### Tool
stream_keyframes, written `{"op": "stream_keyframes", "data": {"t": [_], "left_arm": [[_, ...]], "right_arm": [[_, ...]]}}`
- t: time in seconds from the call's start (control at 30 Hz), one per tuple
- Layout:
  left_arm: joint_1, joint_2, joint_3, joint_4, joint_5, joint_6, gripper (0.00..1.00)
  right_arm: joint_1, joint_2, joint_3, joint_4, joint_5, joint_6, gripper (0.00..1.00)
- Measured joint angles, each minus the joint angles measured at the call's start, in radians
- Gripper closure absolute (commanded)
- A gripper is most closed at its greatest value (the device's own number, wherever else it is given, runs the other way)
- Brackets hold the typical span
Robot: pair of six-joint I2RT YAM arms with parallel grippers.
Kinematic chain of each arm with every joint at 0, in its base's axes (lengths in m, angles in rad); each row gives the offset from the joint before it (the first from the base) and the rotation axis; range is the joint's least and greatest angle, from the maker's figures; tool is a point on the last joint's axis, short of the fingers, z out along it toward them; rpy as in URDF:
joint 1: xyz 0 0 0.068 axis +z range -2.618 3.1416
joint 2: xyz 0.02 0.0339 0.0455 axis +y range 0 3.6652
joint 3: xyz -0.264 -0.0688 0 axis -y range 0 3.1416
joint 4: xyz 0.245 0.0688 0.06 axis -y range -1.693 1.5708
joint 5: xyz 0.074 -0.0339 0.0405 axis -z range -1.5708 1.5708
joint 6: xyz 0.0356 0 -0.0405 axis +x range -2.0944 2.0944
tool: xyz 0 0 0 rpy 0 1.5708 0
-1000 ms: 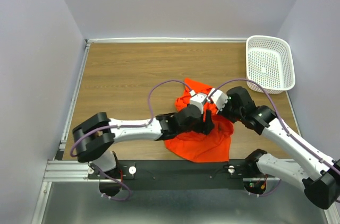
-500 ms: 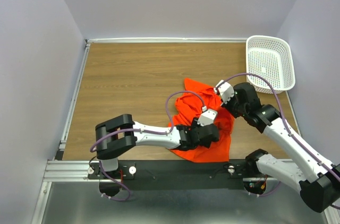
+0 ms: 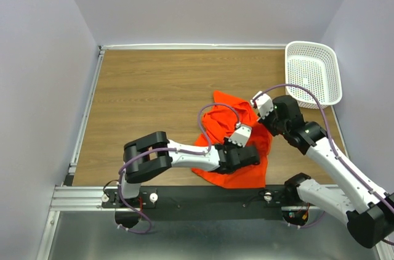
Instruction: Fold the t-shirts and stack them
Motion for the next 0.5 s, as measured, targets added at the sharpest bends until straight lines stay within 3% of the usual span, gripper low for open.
{"op": "stream_keyframes", "data": {"t": [0.13, 0.2, 0.27, 0.37, 0.4, 0.43, 0.5], "left_arm": [[0.03, -0.108, -0.062, -0.028, -0.046, 0.009, 1.0], [0.101, -0.22, -0.114, -0.025, -0.039, 0.056, 1.0], [0.262, -0.379, -0.18, 0.047, 0.004, 0.137, 1.0], [0.671, -0.571, -0.216, 0.204, 0.138, 0.231, 1.0], [0.743, -0.591, -0.214, 0.233, 0.164, 0.243, 0.98], [0.875, -0.602, -0.199, 0.267, 0.214, 0.262, 0.75], [0.995, -0.573, -0.146, 0.302, 0.292, 0.298, 0.53]], "right_arm": [[-0.017, -0.018, 0.0, 0.0, 0.05, -0.007, 0.99], [-0.034, -0.029, 0.0, 0.0, 0.08, -0.016, 1.0], [-0.05, -0.042, 0.001, 0.0, 0.108, -0.027, 0.99], [-0.072, -0.065, 0.001, 0.001, 0.171, -0.047, 0.99], [-0.078, -0.069, 0.0, 0.002, 0.186, -0.052, 0.99], [-0.085, -0.072, -0.003, 0.004, 0.204, -0.056, 0.99], [-0.093, -0.077, -0.02, 0.012, 0.239, -0.066, 0.95]]}}
